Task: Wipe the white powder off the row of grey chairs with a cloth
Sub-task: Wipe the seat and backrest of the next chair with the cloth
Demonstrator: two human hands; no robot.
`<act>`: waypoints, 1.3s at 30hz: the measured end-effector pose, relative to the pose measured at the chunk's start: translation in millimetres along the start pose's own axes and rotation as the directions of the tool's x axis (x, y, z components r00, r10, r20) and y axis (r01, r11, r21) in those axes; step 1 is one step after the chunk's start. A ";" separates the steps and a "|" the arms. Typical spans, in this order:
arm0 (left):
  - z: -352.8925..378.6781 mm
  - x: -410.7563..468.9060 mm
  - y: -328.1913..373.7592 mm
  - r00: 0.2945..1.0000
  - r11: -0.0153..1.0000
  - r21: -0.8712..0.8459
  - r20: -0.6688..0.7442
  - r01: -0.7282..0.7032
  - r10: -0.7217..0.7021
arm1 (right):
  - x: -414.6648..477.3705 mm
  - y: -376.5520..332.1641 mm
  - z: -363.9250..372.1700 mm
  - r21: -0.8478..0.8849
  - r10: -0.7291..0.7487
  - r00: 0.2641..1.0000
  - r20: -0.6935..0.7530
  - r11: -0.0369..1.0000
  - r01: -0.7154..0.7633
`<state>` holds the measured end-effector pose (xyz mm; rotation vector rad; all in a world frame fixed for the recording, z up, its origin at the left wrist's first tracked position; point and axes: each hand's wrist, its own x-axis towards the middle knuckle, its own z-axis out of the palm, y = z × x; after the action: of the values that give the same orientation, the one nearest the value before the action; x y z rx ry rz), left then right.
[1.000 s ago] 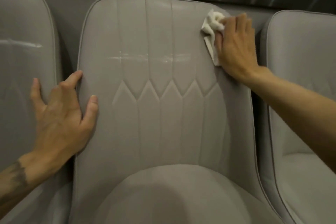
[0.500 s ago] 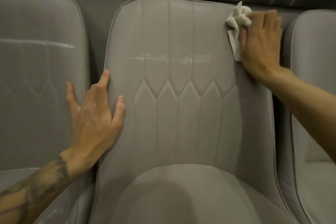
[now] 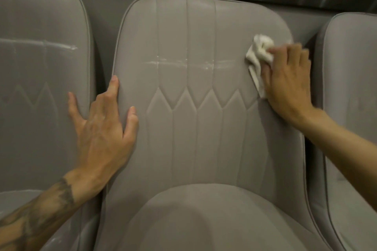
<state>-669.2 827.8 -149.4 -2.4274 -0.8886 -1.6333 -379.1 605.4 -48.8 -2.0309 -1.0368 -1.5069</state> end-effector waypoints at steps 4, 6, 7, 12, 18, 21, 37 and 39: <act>-0.3 -2.9 1.2 1.000 1.000 0.007 0.010 -0.002 0.002 | -27.0 7.5 -3.4 -0.024 -0.113 0.991 0.072 0.993 0.115; -0.6 -3.4 0.4 1.000 1.000 0.012 0.011 -0.009 0.008 | 12.4 8.8 1.9 -0.013 -0.086 0.995 0.047 0.996 0.087; -0.5 -3.4 0.2 1.000 1.000 0.008 0.008 -0.009 0.009 | 33.8 9.1 3.8 -0.003 -0.045 0.999 0.029 0.999 0.045; -0.2 -4.7 0.9 1.000 1.000 -0.002 -0.003 -0.006 0.006 | 15.1 5.1 -0.9 0.007 0.017 1.000 0.009 1.000 -0.017; -0.1 -4.0 0.9 1.000 1.000 -0.009 -0.009 0.002 -0.003 | -91.4 8.0 -22.7 0.007 -0.183 0.964 0.195 0.983 0.185; 0.0 -5.1 0.4 1.000 1.000 -0.010 -0.004 -0.002 0.002 | -43.3 10.6 -14.1 -0.035 -0.127 0.982 0.141 0.990 0.133; 1.0 -4.8 -1.9 1.000 1.000 -0.003 -0.001 -0.020 0.020 | -61.0 18.4 -26.1 -0.062 -0.136 0.966 0.221 0.986 0.153; 0.6 -4.8 -1.5 1.000 1.000 -0.005 -0.003 -0.011 0.011 | -102.5 14.9 -27.8 -0.023 -0.216 0.937 0.276 0.973 0.231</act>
<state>-670.7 827.3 -154.2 -2.4278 -0.8697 -1.6371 -399.9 543.6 -133.9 -2.2699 -1.3897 -1.4004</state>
